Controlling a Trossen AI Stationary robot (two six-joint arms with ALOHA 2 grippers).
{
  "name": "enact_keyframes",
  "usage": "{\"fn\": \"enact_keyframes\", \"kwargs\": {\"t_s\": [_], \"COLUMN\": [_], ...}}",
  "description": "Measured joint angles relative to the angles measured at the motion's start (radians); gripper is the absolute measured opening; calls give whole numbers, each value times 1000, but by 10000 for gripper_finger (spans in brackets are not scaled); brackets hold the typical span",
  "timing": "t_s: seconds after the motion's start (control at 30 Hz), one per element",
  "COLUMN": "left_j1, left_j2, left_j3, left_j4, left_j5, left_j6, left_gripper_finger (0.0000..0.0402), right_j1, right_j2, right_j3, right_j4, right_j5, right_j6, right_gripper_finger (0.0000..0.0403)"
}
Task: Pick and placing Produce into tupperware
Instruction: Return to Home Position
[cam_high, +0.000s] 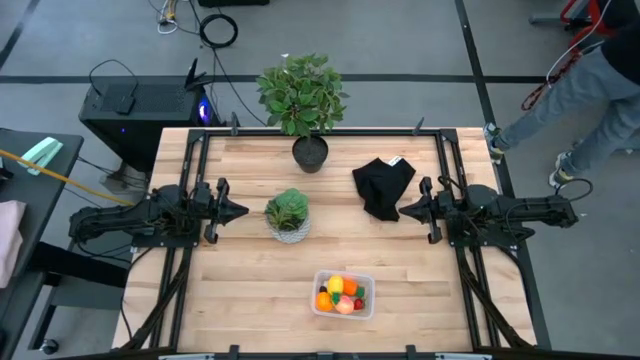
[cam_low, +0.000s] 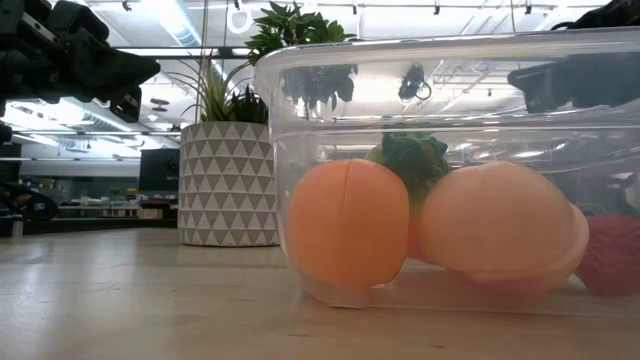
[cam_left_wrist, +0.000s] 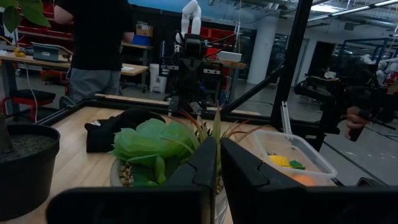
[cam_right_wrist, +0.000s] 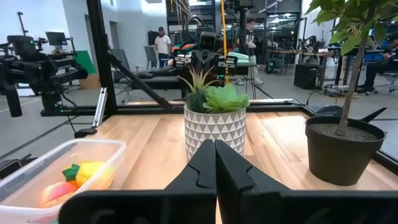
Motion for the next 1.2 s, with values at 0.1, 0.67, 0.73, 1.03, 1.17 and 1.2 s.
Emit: {"fn": "enact_keyframes", "kwargs": {"t_s": [0.1, 0.67, 0.73, 1.03, 1.17, 1.2], "left_j1": [0, 0, 0, 0, 0, 0], "left_j2": [0, 0, 0, 0, 0, 0], "left_j3": [0, 0, 0, 0, 0, 0], "left_j4": [0, 0, 0, 0, 0, 0], "left_j5": [0, 0, 0, 0, 0, 0], "left_j6": [0, 0, 0, 0, 0, 0], "left_gripper_finger": [24, 30, 27, 29, 35, 36], "right_j1": [0, 0, 0, 0, 0, 0], "right_j2": [0, 0, 0, 0, 0, 0], "right_j3": [0, 0, 0, 0, 0, 0], "right_j4": [0, 0, -1, 0, 0, -1], "right_j5": [0, 26, 26, 26, 26, 26], "right_j6": [0, 23, 23, 24, 24, 24], "right_gripper_finger": [0, 29, 27, 29, 28, 27]}}
